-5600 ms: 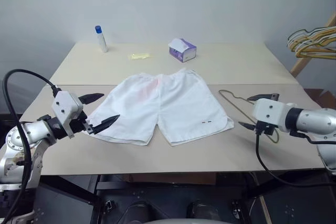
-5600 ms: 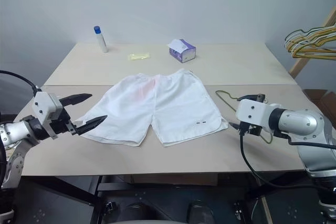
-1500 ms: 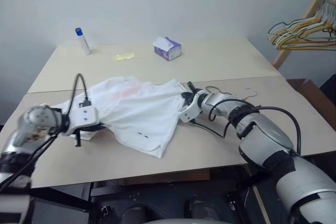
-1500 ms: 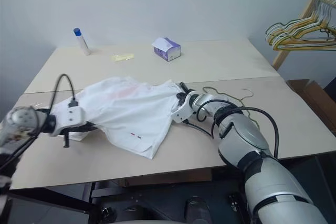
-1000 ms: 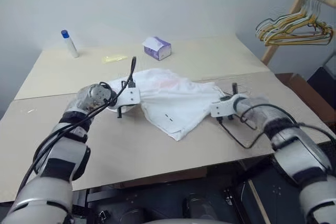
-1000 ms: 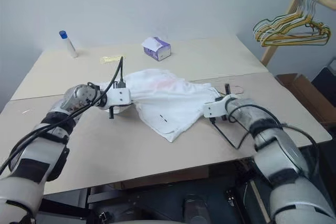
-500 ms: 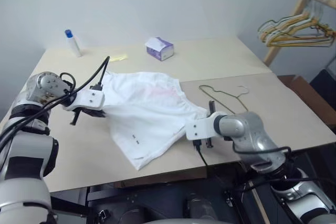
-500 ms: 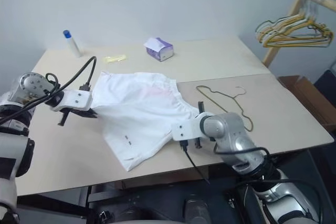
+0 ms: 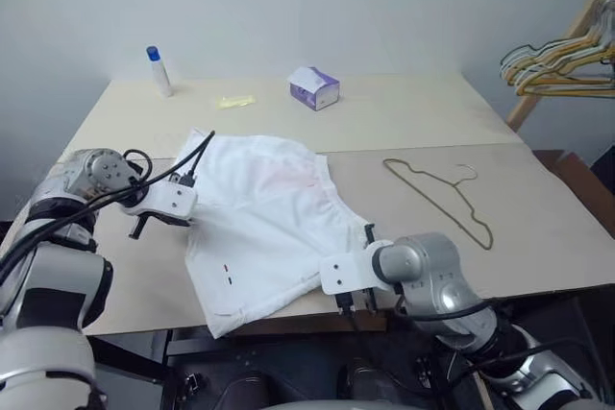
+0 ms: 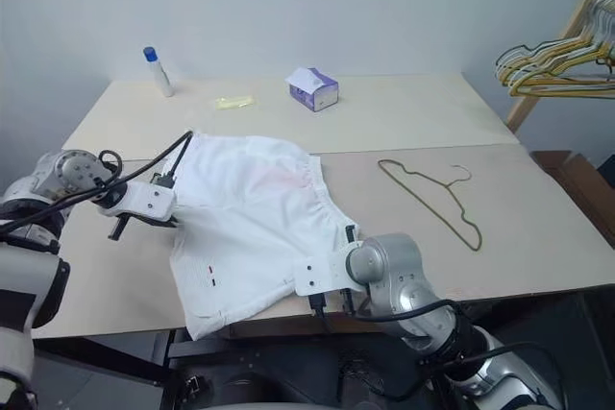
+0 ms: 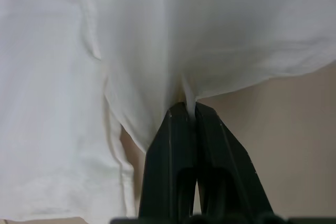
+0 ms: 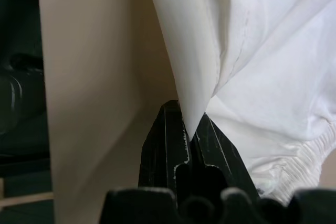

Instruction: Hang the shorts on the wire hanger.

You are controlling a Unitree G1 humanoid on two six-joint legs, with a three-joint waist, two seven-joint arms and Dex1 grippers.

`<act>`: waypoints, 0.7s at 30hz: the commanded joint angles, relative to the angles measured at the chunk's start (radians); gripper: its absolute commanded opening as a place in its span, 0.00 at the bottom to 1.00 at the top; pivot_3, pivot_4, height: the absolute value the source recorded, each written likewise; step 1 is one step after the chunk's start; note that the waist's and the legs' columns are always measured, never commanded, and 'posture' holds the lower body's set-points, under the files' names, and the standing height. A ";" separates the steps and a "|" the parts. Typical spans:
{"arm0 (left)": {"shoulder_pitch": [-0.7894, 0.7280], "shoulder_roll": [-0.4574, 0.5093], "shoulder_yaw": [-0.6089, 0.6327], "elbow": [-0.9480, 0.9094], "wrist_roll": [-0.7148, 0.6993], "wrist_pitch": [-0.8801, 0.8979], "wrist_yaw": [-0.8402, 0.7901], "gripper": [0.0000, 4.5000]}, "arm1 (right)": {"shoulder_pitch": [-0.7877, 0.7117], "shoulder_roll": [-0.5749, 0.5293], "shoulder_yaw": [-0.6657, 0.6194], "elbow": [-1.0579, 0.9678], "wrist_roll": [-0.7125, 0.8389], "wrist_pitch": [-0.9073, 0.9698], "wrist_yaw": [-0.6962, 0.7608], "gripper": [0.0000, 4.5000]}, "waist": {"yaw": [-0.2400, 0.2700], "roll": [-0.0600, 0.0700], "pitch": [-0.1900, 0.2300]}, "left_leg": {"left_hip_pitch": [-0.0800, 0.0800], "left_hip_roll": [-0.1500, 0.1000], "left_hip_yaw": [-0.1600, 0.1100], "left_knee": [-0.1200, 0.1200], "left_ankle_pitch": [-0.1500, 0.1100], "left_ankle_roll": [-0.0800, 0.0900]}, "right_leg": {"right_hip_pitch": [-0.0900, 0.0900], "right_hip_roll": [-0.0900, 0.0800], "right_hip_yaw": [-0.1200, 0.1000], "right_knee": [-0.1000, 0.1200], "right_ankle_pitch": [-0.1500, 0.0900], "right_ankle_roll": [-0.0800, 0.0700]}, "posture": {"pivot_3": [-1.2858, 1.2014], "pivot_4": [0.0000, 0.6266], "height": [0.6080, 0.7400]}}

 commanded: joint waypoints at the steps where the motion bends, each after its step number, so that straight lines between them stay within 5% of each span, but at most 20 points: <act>1: -0.052 -0.008 -0.024 0.004 0.042 -0.011 0.061 0.00 | 0.013 0.050 0.005 -0.039 -0.017 0.044 -0.013 0.00 | -0.005 0.000 0.000 | 0.000 0.000 0.000 0.000 0.000 0.000 | 0.000 0.000 0.000 0.000 0.000 0.000 | 0.48 0.00 1.00; 9: -0.087 -0.010 -0.035 0.028 0.053 -0.015 0.022 0.00 | 0.029 0.103 0.004 -0.035 -0.021 0.096 -0.037 0.05 | -0.018 -0.001 0.000 | 0.000 0.000 -0.001 0.000 0.000 0.000 | 0.000 0.000 0.000 0.000 0.000 0.000 | 0.48 0.00 1.00; 15: -0.104 0.020 -0.044 0.027 0.060 -0.014 -0.097 0.40 | 0.024 0.085 -0.028 -0.054 0.036 0.086 -0.039 0.48 | -0.029 -0.001 -0.001 | 0.000 0.000 -0.001 0.000 0.000 0.000 | 0.000 0.000 0.000 0.000 0.000 0.000 | 0.48 0.00 1.00; 21: -0.163 0.112 -0.106 0.024 0.160 0.016 -0.079 0.84 | -0.015 0.001 -0.220 -0.156 0.249 0.125 0.050 0.95 | -0.034 -0.002 0.000 | 0.000 0.000 -0.002 0.000 -0.002 0.003 | 0.000 0.000 0.000 0.000 0.000 0.000 | 0.48 0.00 1.00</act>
